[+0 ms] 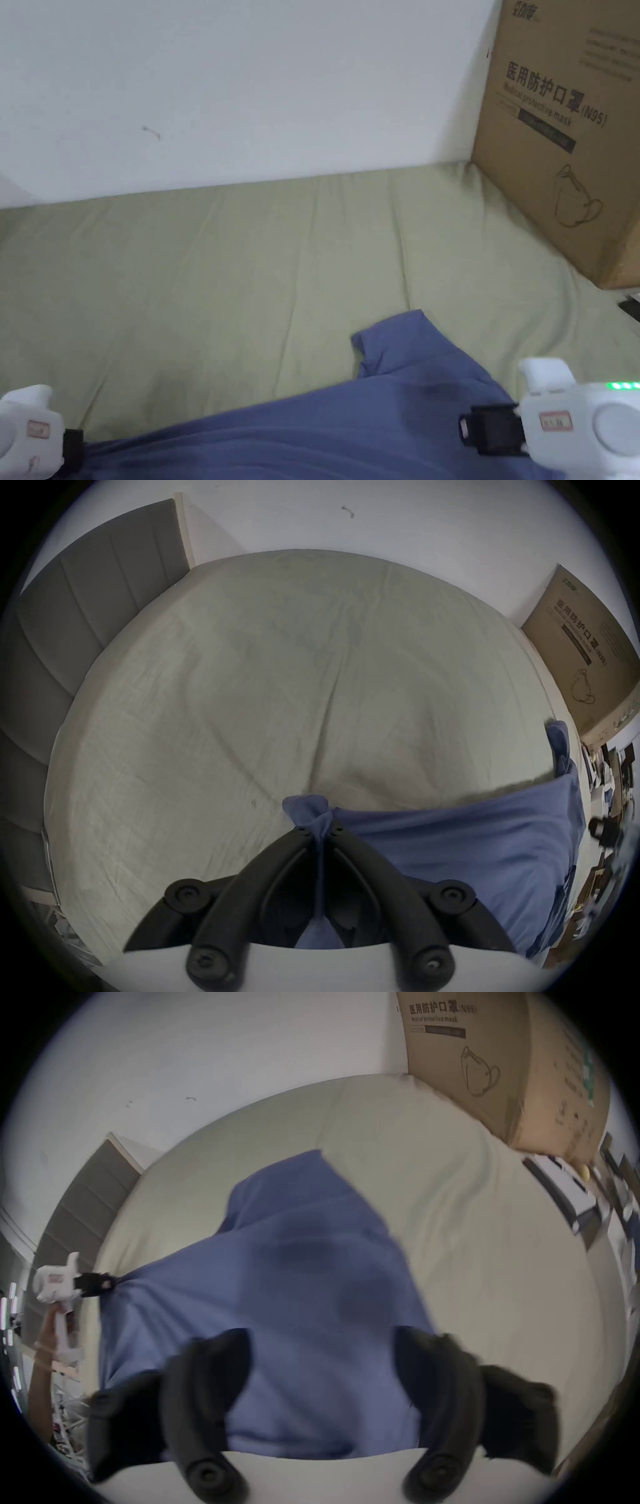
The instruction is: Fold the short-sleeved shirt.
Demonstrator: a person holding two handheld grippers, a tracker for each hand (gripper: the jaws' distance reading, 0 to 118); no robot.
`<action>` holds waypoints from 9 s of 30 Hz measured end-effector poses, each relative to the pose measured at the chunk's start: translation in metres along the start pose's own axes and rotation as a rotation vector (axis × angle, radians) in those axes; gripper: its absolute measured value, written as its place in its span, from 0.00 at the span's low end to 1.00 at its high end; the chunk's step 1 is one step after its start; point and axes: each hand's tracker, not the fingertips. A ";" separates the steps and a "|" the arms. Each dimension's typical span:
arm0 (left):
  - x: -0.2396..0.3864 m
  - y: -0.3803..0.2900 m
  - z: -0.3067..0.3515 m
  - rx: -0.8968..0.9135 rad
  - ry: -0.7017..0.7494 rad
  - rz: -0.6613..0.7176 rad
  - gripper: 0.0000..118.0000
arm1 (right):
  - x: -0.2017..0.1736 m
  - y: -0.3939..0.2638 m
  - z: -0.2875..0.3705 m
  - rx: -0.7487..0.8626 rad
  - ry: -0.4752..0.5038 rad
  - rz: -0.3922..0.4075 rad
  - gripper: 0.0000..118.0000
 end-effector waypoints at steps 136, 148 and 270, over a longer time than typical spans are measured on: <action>-0.076 -0.343 0.217 0.275 -0.039 0.102 0.90 | 0.009 -0.258 0.180 0.193 -0.029 -0.036 0.83; -0.066 -0.373 0.215 0.309 -0.041 0.116 0.00 | -0.038 -0.277 0.189 0.252 0.112 0.019 0.00; -0.064 -0.295 0.158 0.094 0.011 -0.056 0.03 | 0.011 -0.219 0.142 -0.054 -0.007 -0.107 0.09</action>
